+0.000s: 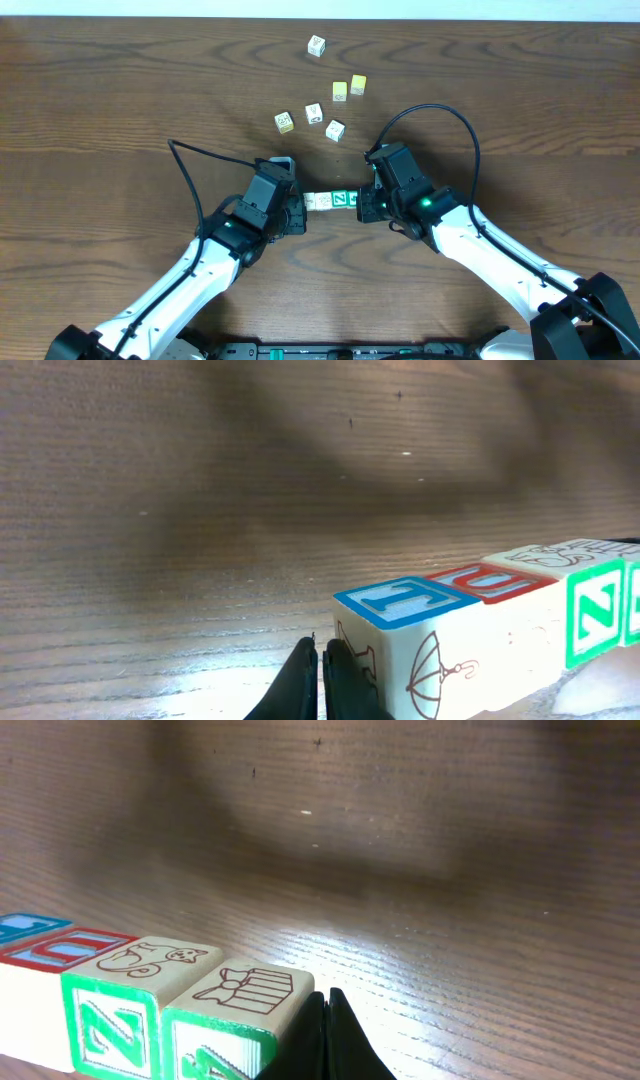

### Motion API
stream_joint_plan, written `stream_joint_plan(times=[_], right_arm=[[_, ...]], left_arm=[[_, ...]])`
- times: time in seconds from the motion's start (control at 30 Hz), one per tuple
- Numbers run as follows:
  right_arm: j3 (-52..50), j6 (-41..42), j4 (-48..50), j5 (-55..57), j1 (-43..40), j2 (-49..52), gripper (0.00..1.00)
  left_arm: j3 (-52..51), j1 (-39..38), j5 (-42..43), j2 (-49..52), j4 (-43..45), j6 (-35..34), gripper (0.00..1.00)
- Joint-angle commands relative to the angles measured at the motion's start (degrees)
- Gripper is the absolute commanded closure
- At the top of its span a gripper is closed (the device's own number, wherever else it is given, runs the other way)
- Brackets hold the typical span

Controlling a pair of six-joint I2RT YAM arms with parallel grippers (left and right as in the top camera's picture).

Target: Lift 4 blocks

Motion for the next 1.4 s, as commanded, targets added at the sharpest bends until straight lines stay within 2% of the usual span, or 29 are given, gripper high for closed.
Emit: stream_joint_plan(times=[0.0, 1.37], right_arm=[[3.4, 0.0, 1.6, -15.5, 4.3, -1.2, 0.99], [5.6, -1.2, -2.0, -13.1, 5.3, -4.7, 0.99]], left_arm=[[4.5, -2.1, 10.3, -1.1, 2.4, -0.7, 0.93], [4.5, -2.1, 10.2, -3.3, 1.8, -0.7, 0.93]])
